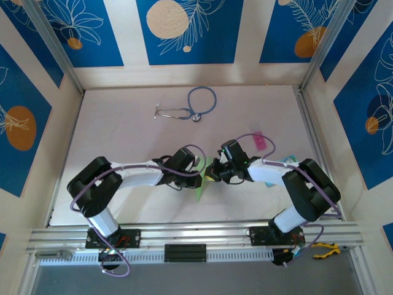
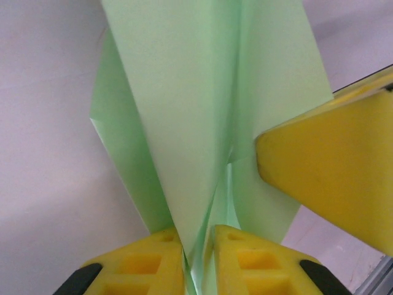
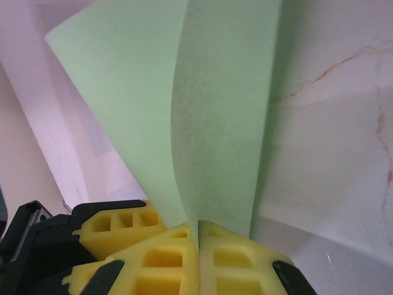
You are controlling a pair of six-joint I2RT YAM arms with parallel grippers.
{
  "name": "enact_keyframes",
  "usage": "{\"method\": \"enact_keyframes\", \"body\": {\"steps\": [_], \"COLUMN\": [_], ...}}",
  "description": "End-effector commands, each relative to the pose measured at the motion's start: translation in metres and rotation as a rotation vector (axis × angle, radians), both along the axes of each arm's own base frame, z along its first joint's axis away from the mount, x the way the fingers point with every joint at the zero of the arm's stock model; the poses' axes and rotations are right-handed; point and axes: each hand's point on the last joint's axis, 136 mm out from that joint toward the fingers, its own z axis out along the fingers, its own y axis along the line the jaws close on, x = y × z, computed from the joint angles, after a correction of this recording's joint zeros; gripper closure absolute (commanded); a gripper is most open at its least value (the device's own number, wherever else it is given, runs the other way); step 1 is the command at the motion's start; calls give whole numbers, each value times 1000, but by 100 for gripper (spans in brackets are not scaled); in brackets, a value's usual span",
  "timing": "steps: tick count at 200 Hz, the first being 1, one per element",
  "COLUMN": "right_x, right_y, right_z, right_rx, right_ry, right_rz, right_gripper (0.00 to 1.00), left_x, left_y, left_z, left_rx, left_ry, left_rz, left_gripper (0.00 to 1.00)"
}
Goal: Fold a paper plane with a square sheet of paper (pick it up from the middle)
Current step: Move a paper plane to the center of the table.
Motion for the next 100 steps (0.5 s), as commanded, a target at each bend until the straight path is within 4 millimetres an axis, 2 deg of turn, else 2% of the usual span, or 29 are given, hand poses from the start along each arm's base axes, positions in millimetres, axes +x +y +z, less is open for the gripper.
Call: {"method": "enact_keyframes", "body": {"steps": [1,38,68,100], "right_x": [-2,-1,-1,-1], "right_y": [5,3,0,-5], "right_z": [1,3,4,6], "right_rx": [16,18,5,-18], "right_ry": [15,8,4,-12], "right_rz": [17,15,7,7], "right_gripper": [97,97,97,87], "left_x": [0,0,3,13], "left_y": [-12,-11,0,22], "left_z": [6,7,15,24], "left_rx": [-30,-27,11,121], "left_ry": [-7,-9,-49,-101], "left_rz": [-33,-27,-4,54], "left_gripper": [83,90,92,94]}}
